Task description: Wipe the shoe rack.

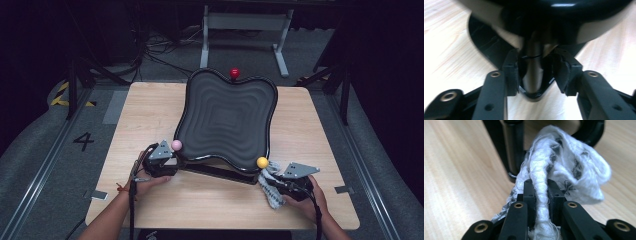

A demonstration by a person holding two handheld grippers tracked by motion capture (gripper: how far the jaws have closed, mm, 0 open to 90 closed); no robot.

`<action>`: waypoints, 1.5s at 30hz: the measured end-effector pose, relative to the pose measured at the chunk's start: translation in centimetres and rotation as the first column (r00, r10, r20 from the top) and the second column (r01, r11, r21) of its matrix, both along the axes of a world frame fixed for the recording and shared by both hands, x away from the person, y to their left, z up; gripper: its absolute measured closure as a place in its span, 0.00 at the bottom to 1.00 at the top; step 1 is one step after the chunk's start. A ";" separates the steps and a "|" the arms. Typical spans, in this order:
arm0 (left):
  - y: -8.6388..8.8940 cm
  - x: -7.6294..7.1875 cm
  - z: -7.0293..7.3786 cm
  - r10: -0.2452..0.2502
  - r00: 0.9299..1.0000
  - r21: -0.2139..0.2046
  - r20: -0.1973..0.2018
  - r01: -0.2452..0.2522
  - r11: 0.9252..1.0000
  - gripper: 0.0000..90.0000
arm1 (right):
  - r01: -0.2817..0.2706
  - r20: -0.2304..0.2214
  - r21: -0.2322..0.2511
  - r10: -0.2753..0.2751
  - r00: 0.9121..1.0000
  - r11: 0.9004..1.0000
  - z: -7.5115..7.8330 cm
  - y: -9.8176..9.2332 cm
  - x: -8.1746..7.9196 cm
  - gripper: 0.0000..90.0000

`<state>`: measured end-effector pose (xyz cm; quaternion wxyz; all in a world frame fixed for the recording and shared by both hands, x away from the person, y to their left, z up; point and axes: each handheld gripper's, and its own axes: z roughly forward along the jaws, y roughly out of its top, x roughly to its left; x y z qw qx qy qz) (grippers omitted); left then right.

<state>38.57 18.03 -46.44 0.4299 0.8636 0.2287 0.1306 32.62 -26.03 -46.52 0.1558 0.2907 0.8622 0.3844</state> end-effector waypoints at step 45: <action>-0.9 -2.4 -0.4 -0.042 0.999 -0.028 -0.014 0.041 0.999 0.83 | 0.180 0.206 0.174 -0.214 0.955 0.968 5.3 -3.9 -0.6 0.90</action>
